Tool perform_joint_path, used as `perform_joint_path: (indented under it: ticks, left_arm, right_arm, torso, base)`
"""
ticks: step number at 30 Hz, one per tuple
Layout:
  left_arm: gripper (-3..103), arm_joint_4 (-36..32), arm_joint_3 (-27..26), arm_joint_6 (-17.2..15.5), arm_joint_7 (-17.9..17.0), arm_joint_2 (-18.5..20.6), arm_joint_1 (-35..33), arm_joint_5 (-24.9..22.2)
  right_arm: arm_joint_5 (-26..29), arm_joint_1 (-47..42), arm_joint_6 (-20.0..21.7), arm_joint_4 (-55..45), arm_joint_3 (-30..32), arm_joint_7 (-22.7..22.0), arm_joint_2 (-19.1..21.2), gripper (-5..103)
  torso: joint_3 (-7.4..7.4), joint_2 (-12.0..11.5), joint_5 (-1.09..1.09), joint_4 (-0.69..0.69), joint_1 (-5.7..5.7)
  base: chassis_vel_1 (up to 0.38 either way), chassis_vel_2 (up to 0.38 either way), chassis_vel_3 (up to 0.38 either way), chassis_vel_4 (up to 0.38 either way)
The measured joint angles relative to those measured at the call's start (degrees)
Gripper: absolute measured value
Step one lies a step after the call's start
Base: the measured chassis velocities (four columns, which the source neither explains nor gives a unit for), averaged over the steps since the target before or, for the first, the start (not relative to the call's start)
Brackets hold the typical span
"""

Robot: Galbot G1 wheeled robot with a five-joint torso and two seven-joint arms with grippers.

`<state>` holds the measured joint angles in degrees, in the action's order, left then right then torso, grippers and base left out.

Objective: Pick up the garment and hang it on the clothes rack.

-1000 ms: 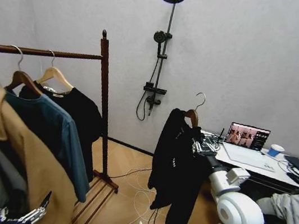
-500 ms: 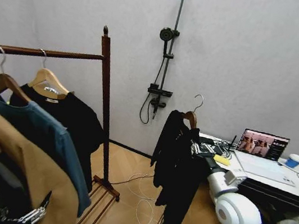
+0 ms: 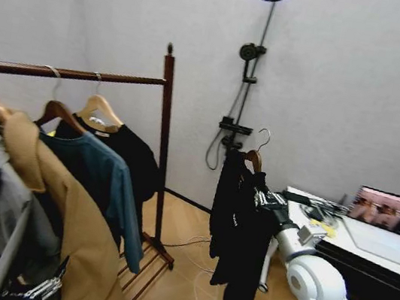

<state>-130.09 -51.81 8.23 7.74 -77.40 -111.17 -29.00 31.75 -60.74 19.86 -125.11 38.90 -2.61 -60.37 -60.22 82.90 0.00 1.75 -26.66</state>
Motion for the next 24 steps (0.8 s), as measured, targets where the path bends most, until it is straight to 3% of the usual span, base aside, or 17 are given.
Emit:
perform_joint_path:
  ticks: [16, 24]
  left_arm:
    - [100, 0.0, 0.0, 0.0, -0.02, 0.0, 0.01, 0.0]
    - [100, 0.0, 0.0, 0.0, -0.04, 0.0, 0.0, 0.0]
  right_arm:
    - [0.25, 1.8, -1.54, 3.55, 0.66, 0.78, 0.71, 16]
    - [1.54, 4.62, -0.81, 2.42, 0.75, 1.48, 3.26, 16]
  torso:
    - [0.0, 0.0, 0.0, 0.0, 0.0]
    - [0.0, -0.01, 0.01, -0.01, 0.0]
  base:
    - [0.125, 0.12, 0.128, 0.124]
    - [0.081, 0.078, 0.062, 0.067]
